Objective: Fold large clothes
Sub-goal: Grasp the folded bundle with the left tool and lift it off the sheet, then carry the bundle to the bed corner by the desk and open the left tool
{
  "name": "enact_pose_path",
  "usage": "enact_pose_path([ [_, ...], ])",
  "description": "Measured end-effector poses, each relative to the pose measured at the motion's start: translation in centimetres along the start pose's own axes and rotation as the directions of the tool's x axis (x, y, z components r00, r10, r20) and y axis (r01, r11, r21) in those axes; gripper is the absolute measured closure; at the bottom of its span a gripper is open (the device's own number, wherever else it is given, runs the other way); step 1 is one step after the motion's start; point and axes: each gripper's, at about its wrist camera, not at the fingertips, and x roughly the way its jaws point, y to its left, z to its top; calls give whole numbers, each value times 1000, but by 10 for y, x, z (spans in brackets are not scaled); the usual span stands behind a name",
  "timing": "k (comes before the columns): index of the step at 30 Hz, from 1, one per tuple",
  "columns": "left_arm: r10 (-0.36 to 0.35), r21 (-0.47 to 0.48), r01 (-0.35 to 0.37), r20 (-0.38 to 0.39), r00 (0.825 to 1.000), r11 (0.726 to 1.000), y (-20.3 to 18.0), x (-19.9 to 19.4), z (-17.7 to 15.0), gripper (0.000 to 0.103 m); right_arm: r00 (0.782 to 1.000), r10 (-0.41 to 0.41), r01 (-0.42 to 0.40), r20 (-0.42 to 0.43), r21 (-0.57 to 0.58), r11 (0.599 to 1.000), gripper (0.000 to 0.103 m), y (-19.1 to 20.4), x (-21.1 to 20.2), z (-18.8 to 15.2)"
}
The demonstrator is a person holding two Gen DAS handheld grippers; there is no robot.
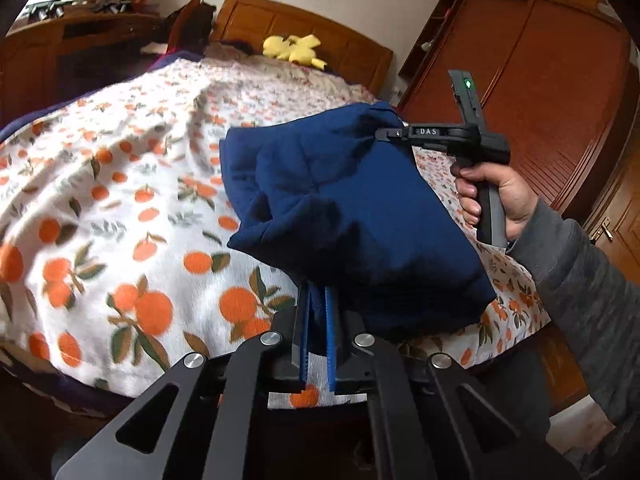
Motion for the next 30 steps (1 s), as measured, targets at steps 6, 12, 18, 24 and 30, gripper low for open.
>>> enact_pose_path([
  [6, 38, -8, -38, 93, 995, 999, 26, -34, 28, 97, 996, 26, -22, 82, -53, 998, 96, 47, -12, 46],
  [12, 178, -34, -174, 192, 965, 984, 88, -89, 63, 97, 991, 98, -87, 92, -109, 990, 96, 121, 18, 96],
  [18, 358, -85, -348, 223, 907, 934, 164, -145, 80, 98, 974, 205, -185, 94, -181, 966, 96, 222, 68, 128],
  [24, 501, -162, -476, 209, 840, 865, 234, -191, 82, 98, 952, 299, -280, 69, -205, 938, 96, 312, 119, 143],
  [30, 590, -227, -549, 187, 786, 804, 283, -221, 76, 98, 937, 346, -326, 59, -214, 921, 96, 361, 148, 142],
])
